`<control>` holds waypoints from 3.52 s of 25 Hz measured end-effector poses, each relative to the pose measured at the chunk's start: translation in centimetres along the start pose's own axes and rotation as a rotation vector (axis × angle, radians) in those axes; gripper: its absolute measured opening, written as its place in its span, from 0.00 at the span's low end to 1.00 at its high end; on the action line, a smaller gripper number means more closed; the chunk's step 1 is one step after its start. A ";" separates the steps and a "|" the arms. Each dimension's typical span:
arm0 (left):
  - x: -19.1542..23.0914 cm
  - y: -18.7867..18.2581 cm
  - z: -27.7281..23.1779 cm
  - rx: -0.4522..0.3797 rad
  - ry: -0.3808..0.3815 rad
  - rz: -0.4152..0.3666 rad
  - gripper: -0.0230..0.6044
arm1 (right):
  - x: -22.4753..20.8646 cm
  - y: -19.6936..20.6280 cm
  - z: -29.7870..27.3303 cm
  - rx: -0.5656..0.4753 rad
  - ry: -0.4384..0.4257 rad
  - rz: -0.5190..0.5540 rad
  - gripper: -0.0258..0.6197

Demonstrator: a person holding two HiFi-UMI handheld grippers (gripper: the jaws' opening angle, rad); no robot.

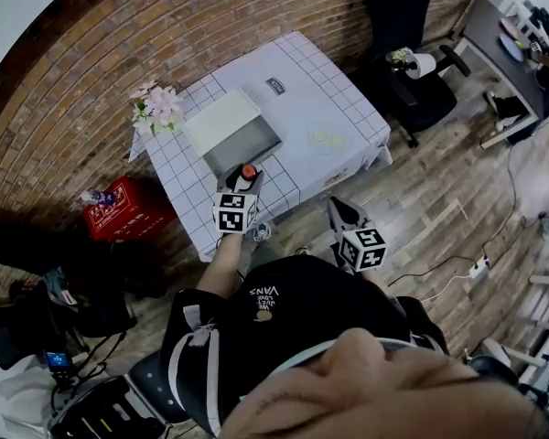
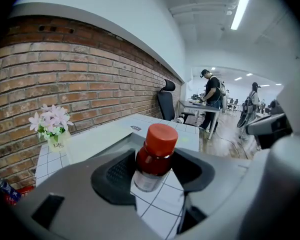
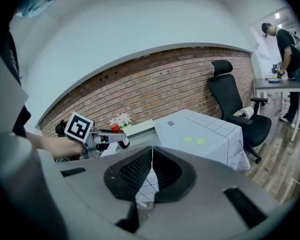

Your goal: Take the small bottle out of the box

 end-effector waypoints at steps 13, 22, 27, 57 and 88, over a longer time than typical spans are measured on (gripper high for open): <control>-1.8 3.3 4.7 -0.024 -0.020 0.029 0.40 | 1.8 1.2 -0.2 0.011 -0.067 0.038 0.04; -0.4 5.2 8.3 -0.023 0.030 0.011 0.40 | 6.0 1.2 -1.3 0.001 -0.049 0.030 0.04; 0.9 6.8 10.8 -0.028 0.050 0.012 0.40 | 9.3 1.6 -1.8 -0.009 -0.042 0.022 0.04; 5.3 14.9 19.4 -0.011 0.176 -0.060 0.40 | 21.1 8.4 -2.5 -0.002 0.043 -0.044 0.04; 5.4 17.8 21.4 -0.019 0.215 -0.051 0.40 | 24.5 11.2 -1.6 0.049 0.085 0.033 0.04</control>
Point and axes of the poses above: the fingertips, and each gripper's own axes: z backward along the fingers, x to its left, y out of its underside, the point moved 8 cm from there along z, backward along the fingers, and after that the axes turned 11 degrees about x, right-handed, at the moved point
